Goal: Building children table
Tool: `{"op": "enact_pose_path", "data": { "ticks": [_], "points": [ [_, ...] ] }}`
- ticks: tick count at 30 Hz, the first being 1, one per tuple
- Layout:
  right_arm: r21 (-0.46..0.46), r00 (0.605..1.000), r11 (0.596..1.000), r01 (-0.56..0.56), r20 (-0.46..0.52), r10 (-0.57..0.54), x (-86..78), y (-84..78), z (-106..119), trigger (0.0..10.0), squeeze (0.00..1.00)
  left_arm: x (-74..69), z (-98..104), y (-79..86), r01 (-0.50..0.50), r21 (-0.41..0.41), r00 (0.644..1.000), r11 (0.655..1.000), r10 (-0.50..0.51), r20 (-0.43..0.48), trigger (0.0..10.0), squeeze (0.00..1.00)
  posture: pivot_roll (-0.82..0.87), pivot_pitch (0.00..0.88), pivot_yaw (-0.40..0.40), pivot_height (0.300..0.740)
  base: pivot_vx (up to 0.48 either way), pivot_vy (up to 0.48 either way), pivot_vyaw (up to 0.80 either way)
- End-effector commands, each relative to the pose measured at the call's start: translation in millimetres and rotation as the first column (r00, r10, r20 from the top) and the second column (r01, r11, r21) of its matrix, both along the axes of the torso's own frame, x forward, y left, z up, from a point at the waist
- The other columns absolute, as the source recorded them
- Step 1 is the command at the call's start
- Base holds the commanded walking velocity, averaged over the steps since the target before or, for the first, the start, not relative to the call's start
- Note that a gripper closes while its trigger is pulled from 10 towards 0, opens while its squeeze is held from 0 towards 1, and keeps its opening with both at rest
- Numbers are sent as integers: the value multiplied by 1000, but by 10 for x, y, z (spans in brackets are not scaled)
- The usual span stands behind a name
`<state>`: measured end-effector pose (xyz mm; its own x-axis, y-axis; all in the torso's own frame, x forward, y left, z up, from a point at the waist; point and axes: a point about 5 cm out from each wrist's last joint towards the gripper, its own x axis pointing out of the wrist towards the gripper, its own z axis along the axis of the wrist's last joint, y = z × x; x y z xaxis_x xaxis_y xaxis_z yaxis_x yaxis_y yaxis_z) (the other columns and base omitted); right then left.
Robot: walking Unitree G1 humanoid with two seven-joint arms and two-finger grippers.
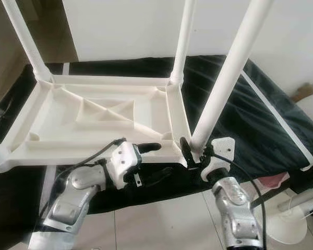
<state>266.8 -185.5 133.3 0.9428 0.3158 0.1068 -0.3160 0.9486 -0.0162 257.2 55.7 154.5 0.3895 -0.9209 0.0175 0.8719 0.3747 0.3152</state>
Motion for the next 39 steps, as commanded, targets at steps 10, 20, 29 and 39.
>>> {"op": "enact_pose_path", "data": {
  "ticks": [10, 20, 29, 39],
  "points": [
    [-100, 983, 978, -182, -33, 179, 169, 3, -43, 10000, 0, 54, -20, 27, -150, -30, 988, 988, 151, 14, 10000, 0, 6, 66, -88, 740, 0, 0, 0],
    [-155, 958, 946, -285, -50, 281, 275, 27, -29, 10000, 0, 45, -17, 7, -147, -30, 989, 989, 147, 23, 10000, 0, 22, 56, -102, 740, 0, 0, 0],
    [-153, 945, 933, -325, -83, 315, 241, -13, -116, 0, 0, 33, -20, 6, -143, -25, 989, 989, 143, 33, 10000, 0, 23, 37, -102, 740, 0, 0, 0],
    [-98, 949, 949, -299, -136, 284, 202, -58, -202, 10000, 0, 33, -15, -22, -126, -26, 991, 992, 127, 35, 10000, 0, 14, 33, -99, 740, 0, 0, 0]
  ]
}}
